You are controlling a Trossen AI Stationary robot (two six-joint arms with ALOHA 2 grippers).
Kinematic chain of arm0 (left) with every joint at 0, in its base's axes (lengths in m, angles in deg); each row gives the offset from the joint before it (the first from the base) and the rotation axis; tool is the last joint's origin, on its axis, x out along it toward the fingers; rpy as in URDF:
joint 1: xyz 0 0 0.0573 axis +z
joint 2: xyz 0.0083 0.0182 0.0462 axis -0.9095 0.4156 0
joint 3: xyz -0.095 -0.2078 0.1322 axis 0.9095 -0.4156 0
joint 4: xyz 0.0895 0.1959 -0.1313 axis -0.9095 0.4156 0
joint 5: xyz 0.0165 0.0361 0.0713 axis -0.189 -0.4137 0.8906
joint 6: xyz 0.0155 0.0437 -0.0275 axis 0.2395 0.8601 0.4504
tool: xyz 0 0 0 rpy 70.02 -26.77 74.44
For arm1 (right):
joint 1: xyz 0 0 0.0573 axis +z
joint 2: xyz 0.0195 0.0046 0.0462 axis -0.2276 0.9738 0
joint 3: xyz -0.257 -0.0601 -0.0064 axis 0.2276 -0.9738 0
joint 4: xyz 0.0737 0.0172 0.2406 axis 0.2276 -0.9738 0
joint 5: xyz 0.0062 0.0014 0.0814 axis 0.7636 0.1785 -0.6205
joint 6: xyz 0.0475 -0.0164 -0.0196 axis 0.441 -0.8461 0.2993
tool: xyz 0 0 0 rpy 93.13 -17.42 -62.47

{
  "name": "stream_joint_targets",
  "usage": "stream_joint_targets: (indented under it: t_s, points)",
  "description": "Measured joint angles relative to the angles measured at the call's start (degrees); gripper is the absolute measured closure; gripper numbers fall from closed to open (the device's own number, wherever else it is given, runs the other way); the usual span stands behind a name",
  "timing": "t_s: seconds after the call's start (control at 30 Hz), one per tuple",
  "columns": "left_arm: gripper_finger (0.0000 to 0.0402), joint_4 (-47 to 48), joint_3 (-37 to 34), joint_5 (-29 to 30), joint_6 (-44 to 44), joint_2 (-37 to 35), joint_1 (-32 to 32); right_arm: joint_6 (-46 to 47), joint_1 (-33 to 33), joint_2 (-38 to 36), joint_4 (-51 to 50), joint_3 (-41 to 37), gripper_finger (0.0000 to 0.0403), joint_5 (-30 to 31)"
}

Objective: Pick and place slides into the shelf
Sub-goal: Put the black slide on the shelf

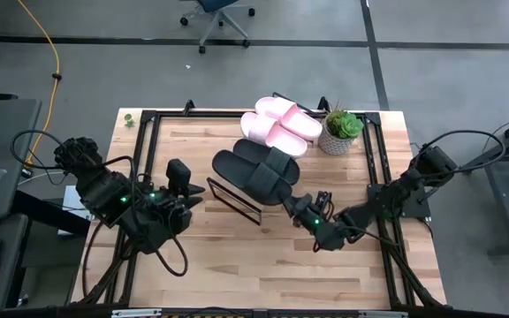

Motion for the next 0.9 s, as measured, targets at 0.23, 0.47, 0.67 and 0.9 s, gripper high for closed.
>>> stream_joint_targets:
  t_s: [0.23,0.47,0.67,0.9]
  points:
    - [0.0285,0.0,0.0,0.0,-0.5,0.0,0.0,8.7,-0.5,0.0,-9.3,0.0,0.0388,-1.3]
    - [0.0285,0.0,0.0,0.0,-0.8,0.0,0.0,12.1,-1.5,0.0,-13.8,0.0,0.0388,-4.0]
    - [0.0285,0.0,0.0,0.0,-0.8,0.0,0.0,12.2,-2.4,0.0,-15.2,0.0,0.0388,-4.5]
    - [0.0285,0.0,0.0,0.0,-0.9,0.0,0.0,16.8,-3.0,1.1,-16.7,0.0,0.0388,-5.6]
